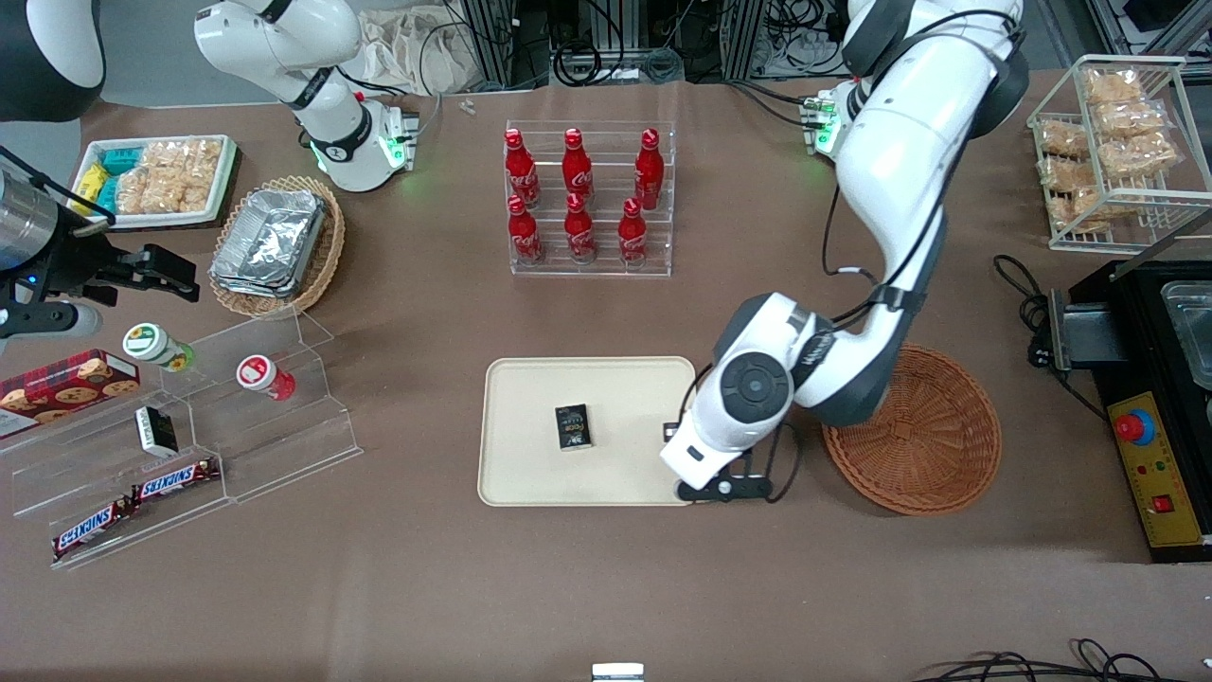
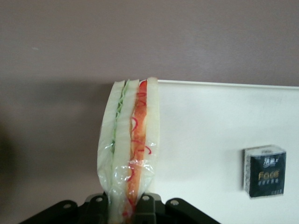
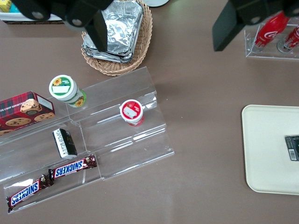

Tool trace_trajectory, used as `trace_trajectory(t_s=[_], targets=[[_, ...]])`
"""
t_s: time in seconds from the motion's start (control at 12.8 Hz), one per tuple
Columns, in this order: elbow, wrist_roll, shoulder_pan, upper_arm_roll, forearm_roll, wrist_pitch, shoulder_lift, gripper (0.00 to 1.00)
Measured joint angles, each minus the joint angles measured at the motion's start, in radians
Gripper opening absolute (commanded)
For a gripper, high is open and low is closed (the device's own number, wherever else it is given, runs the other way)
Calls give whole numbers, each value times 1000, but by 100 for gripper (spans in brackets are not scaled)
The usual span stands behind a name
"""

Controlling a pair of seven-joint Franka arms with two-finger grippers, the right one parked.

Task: Place sandwich from basket to tray

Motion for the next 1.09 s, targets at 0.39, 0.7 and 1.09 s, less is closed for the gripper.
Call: trace_trajectory(t_s=[0.39, 0.7, 1.09], targets=[[5, -74, -52, 0, 7, 37, 40, 100], [24, -137, -70, -1, 14, 35, 32, 100], [-132, -138, 15, 8, 46, -2, -193, 100]])
